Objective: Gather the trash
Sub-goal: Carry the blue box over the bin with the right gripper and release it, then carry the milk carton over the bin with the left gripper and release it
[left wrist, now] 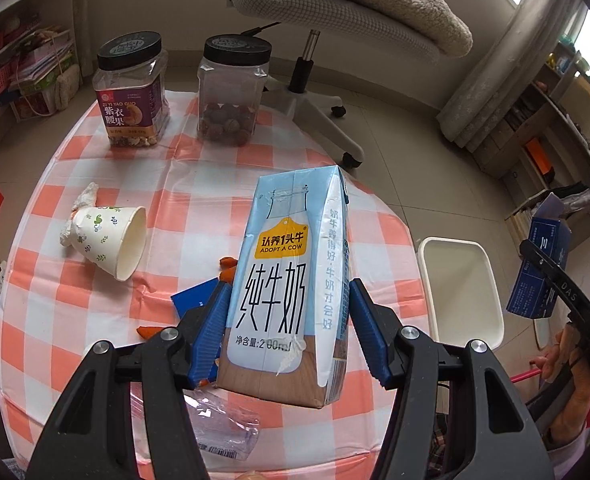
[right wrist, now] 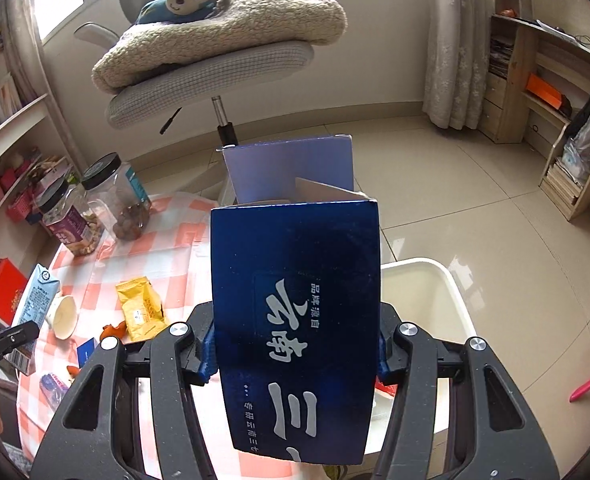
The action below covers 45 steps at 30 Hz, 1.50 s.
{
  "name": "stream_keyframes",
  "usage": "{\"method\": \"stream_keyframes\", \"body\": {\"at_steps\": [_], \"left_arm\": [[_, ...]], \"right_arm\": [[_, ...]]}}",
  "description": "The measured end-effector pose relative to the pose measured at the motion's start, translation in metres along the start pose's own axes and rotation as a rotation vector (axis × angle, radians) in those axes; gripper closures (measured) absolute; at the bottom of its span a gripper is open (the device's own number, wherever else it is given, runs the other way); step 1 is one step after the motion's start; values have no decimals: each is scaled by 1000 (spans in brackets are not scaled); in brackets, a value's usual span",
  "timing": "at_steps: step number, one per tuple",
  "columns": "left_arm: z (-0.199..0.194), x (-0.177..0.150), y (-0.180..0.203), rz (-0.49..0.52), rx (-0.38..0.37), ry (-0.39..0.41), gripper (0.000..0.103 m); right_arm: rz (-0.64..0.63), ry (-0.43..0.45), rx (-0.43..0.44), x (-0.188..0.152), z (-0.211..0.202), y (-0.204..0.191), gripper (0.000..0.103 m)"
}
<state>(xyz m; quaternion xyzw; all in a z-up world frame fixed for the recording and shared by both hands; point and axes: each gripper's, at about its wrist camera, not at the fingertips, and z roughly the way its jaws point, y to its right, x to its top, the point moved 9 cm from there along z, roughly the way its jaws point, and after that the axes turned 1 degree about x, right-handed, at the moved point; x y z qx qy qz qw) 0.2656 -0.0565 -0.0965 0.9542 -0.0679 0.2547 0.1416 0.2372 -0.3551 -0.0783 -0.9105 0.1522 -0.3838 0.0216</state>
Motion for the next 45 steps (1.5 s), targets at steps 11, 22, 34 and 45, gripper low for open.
{"method": "stream_keyframes", "body": {"at_steps": [11,22,34,45], "left_arm": [[24,-9,105,138,-78,6,44],[59,-27,213,231,-130,-61,44],[58,-2,241,199,-106,-6,20],[13,2,165,203,145,174,20]], "right_arm": [[129,86,-107,15,-36,76,19],[226,160,-117,27,-66,124,18],[252,198,-134,30,-78,138,15],[98,216,-170,25,-75,79,7]]}}
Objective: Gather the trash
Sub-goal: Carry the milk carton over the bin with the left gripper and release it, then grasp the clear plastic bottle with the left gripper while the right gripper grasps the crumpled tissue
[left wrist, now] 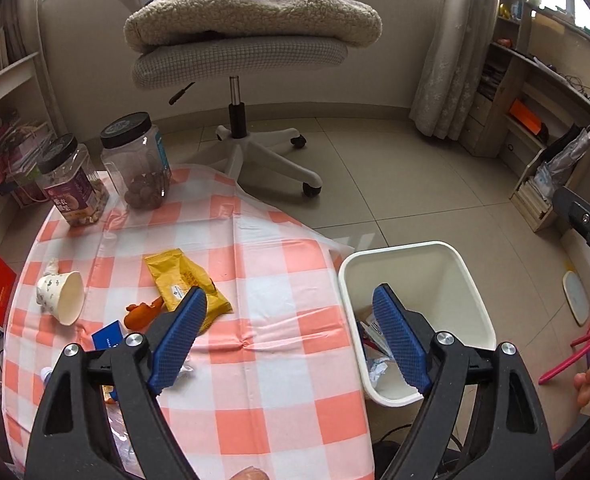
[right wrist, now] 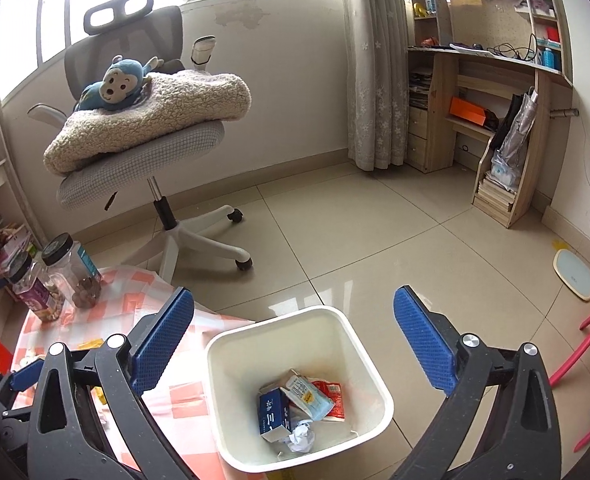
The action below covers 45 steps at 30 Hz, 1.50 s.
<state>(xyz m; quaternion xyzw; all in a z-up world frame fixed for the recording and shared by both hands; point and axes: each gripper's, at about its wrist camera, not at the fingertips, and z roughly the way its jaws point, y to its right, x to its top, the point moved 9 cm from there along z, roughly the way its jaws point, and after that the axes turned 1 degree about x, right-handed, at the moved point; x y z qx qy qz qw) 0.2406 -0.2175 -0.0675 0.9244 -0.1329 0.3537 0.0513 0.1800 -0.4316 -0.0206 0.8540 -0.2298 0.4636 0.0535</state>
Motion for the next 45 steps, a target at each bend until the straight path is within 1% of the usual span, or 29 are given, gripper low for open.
{"method": "stream_keyframes", "body": {"at_steps": [2,4,6,7,10,14,16,18,24,26,27,30,33,34,35,36,37,41,43,45], "left_arm": [[-6,-1,-15,-12,36,16,19],[-13,-7,-30,-27,68,21,17],[-15,-14,-45,-44,117,18,13],[-17,-20,-55,-55,147,16,13],[-15,-36,-83,-92,217,-3,12],[-9,-57,-129,-173,318,-44,12],[-7,-68,-155,-246,355,-68,12],[-8,-80,-182,-340,390,-90,12],[-5,-127,-251,-596,474,-205,12],[1,-147,-268,-677,468,-272,12],[7,-157,-275,-721,447,-313,12],[24,-184,-283,-847,340,-424,12],[36,-196,-283,-903,241,-484,13],[38,-197,-282,-915,210,-489,17],[39,-197,-281,-918,173,-488,29],[39,-196,-279,-906,151,-493,38],[37,-194,-280,-889,149,-486,44],[22,-180,-286,-842,109,-438,46],[12,-169,-293,-810,108,-400,46],[-2,-158,-298,-761,125,-350,46]], "right_arm": [[-19,-16,9,-6,0,-15,7],[-37,-49,27,-14,2,-32,7],[-59,-77,55,-22,5,-49,7],[-73,-86,62,-25,6,-58,7],[-132,-102,80,-35,8,-84,7],[-209,-133,98,-50,12,-114,7],[-238,-153,112,-57,15,-129,7],[-263,-146,111,-60,15,-142,7],[-312,-163,140,-72,20,-179,7],[-323,-173,154,-78,22,-192,7],[-332,-177,163,-80,23,-198,7],[-366,-190,192,-91,27,-219,7],[-412,-233,235,-106,32,-239,7],[-427,-251,250,-112,34,-246,7],[-440,-267,264,-118,35,-252,7],[-453,-284,279,-125,36,-258,7],[-466,-303,295,-131,38,-264,7],[-544,-383,351,-161,42,-286,7],[-595,-394,384,-173,41,-297,7],[-665,-387,414,-184,41,-309,7]]}}
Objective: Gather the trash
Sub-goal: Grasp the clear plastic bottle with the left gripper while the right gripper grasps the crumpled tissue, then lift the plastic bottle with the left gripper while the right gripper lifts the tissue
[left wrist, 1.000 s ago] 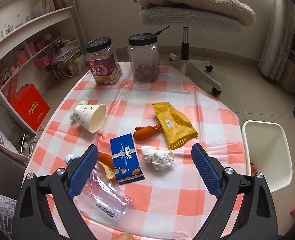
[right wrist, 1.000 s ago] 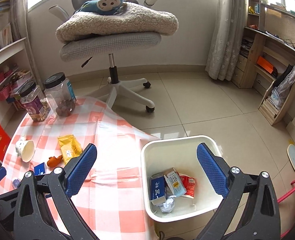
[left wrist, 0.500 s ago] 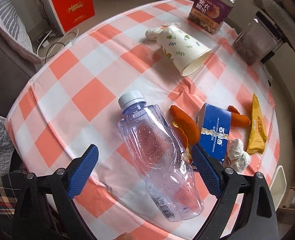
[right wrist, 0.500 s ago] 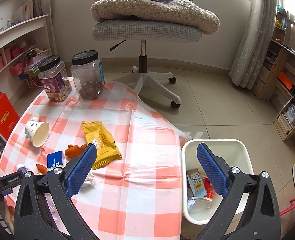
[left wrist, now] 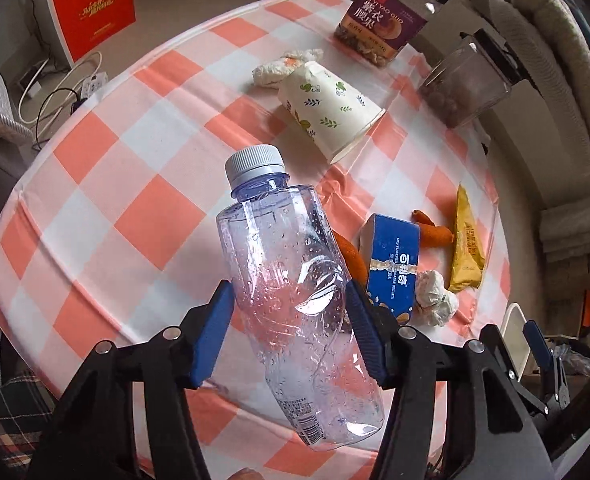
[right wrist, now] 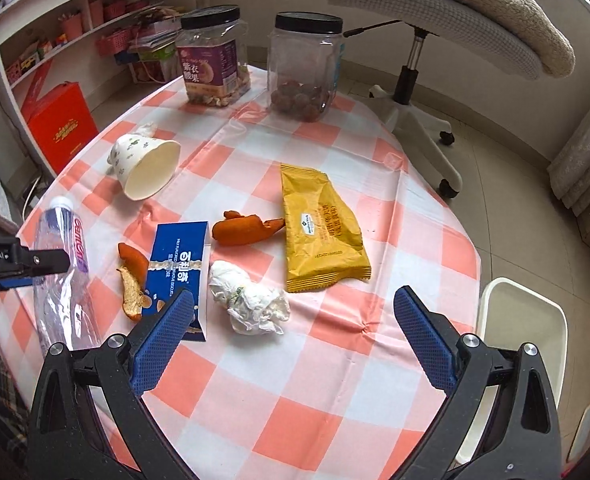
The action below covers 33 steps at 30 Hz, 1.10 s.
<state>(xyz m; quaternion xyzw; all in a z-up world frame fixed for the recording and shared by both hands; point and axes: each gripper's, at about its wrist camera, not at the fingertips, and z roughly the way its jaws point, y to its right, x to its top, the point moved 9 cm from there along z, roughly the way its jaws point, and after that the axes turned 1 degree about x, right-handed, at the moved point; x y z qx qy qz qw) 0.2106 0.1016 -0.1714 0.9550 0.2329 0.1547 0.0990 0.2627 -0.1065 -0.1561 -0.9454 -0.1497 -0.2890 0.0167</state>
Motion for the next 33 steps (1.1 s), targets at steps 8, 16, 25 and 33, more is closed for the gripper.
{"method": "stream_keyframes", "body": {"at_steps": [8,16,25,33], "left_arm": [[-52,25,5,160,44,178,46],[-47,27,0,145,-12,127,46],[-52,32,-3,137,-10,150,46],[-59,36,7,150,-26,197,46]], "right_arm": [[-179,-97,80,-9,44,-36,14],[-101,-146,154,-14,68,-43,34],[-12,-151,152,-15,60,-30,64],[46,-6,160,12,11,-14,64]]}}
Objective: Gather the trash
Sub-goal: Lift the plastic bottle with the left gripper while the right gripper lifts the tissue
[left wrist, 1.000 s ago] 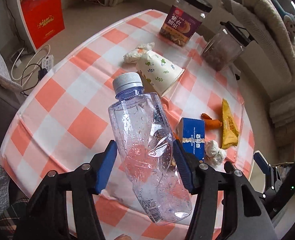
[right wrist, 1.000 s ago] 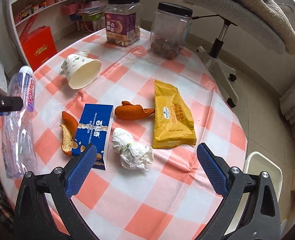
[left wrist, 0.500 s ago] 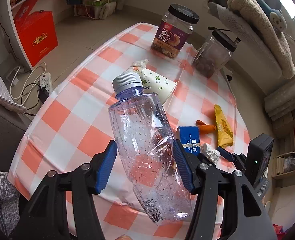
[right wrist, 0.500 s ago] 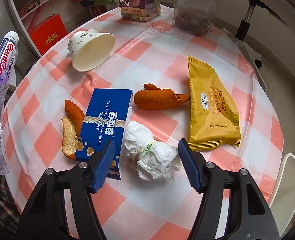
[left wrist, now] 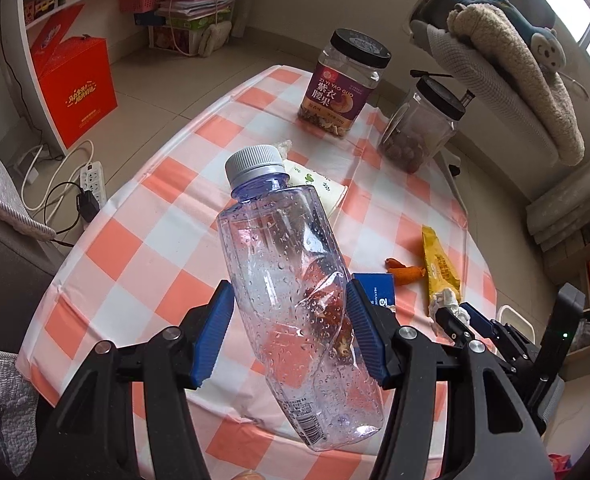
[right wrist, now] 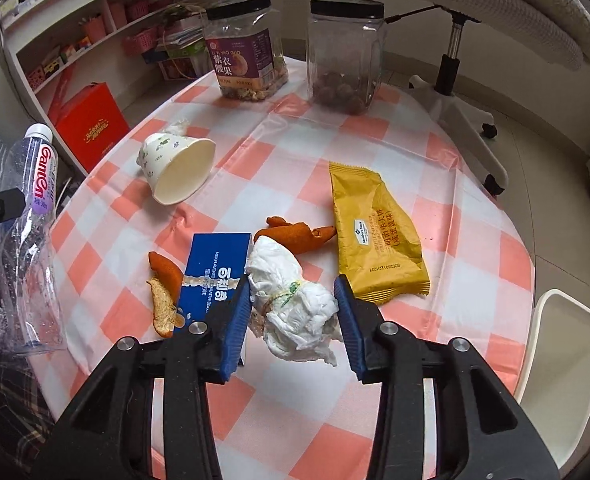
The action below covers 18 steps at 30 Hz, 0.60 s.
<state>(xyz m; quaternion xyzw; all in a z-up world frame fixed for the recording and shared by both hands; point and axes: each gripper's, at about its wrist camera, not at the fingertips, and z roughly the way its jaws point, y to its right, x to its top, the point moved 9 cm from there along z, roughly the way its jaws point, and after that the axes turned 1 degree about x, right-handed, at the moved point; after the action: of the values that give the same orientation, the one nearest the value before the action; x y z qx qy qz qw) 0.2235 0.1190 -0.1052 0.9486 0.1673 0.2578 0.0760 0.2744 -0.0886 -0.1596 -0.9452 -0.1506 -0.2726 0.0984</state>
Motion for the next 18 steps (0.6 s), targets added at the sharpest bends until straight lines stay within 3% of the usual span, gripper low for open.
{"method": "stream_keyframes", "body": {"at_steps": [9,18], "left_arm": [[2,-2,23,28,-21,12,46],[3,-7,58,74,-50,28,46]], "right_arm": [[27,145,-16,17,-58,16,64],[109,235,-113,12,-102,67,64]]}}
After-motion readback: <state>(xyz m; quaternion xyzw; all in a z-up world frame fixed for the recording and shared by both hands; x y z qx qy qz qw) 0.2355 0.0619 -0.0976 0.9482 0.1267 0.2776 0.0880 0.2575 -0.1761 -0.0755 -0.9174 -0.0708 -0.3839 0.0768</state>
